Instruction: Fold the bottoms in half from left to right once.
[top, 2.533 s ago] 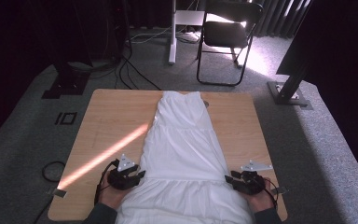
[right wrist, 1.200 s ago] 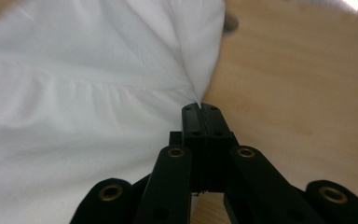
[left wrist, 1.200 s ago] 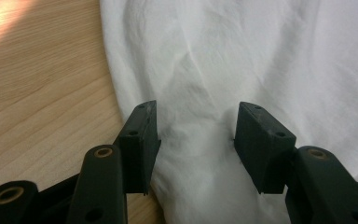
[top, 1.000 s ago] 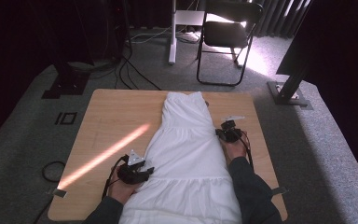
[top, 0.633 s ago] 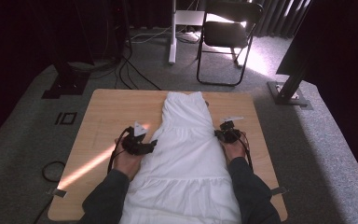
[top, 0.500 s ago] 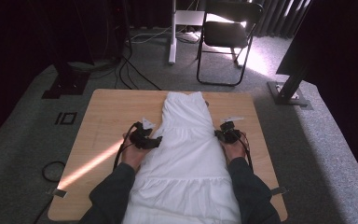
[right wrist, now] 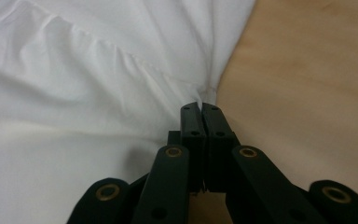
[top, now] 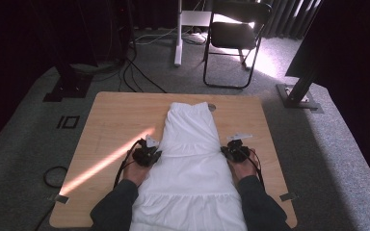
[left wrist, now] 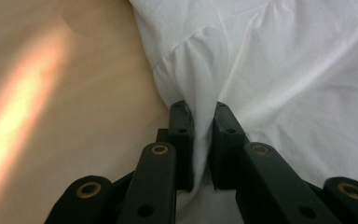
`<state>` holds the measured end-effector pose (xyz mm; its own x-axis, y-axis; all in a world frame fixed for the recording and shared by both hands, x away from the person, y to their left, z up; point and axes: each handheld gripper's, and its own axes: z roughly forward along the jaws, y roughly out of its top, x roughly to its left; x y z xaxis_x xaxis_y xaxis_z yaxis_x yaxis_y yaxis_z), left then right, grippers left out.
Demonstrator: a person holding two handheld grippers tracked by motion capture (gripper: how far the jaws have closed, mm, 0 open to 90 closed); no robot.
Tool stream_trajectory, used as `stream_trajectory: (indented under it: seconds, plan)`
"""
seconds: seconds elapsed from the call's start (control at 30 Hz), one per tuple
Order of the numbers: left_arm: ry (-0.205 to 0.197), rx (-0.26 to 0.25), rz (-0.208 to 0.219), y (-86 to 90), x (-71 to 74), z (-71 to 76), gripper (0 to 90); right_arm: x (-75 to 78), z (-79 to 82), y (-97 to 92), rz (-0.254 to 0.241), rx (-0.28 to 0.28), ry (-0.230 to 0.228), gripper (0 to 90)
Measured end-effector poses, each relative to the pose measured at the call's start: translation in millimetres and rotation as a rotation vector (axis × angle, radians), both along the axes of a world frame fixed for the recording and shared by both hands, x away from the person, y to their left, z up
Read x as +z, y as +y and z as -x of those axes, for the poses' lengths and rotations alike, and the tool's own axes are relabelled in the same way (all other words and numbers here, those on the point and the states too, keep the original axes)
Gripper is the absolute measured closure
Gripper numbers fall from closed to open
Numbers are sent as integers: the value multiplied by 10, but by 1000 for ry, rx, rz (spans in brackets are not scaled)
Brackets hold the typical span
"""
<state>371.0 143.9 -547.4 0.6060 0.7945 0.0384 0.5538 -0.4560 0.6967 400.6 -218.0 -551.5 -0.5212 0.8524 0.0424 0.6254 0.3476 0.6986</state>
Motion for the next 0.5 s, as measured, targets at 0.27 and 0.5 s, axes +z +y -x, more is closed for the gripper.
stream_trajectory:
  seconds: [0.27,0.5]
  plan:
    - [-1,-71,13,127,-26,536,811,18,641,-11,-12,119,69,851]
    - [-4,-76,34,128,-42,501,799,379,508,-65,-46,144,-33,623]
